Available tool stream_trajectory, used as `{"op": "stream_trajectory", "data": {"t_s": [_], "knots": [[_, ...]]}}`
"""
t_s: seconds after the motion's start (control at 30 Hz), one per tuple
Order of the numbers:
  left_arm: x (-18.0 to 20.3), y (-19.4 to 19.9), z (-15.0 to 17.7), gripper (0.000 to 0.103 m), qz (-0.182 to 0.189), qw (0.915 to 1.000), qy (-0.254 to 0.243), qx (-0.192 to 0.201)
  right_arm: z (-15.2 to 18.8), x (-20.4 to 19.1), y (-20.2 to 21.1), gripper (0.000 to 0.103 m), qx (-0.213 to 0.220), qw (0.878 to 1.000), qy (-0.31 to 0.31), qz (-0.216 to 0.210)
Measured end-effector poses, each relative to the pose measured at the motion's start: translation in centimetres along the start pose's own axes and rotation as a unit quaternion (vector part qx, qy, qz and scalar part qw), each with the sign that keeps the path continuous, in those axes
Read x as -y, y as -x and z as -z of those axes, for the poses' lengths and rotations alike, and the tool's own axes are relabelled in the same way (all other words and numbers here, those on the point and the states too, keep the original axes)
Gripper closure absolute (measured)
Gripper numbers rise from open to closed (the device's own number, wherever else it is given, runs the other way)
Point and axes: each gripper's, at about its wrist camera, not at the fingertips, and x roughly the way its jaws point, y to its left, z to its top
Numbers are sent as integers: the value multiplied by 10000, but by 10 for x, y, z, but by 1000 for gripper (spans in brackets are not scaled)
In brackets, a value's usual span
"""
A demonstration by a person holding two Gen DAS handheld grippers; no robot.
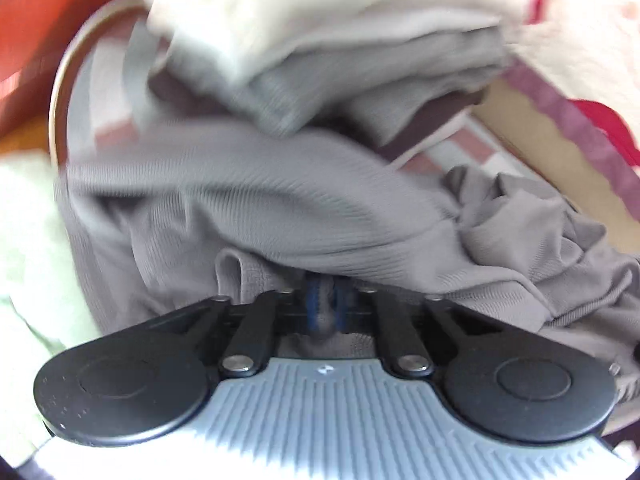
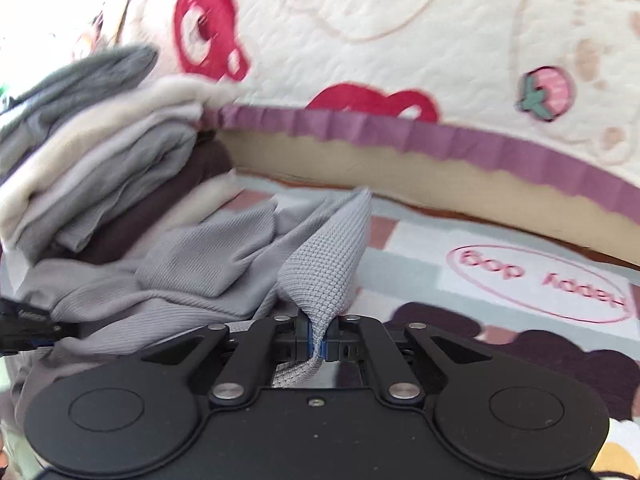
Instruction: Fold clothes
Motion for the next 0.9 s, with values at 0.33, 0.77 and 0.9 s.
{"op": "stream_trajectory", "data": {"t_s": [0.33, 0.77, 0.9], "knots": [[72, 116, -18, 98, 1266, 9798, -1108, 1078, -37, 82, 116, 99, 946, 9937, 172, 574], [238, 109, 60, 98, 2186, 9342, -2810, -213, -3, 255, 151, 59, -341, 9826, -445, 1770], [240, 76, 87, 98, 2272, 9240, -2998, -686, 68, 239, 154, 55, -629, 9902, -869, 898]]}}
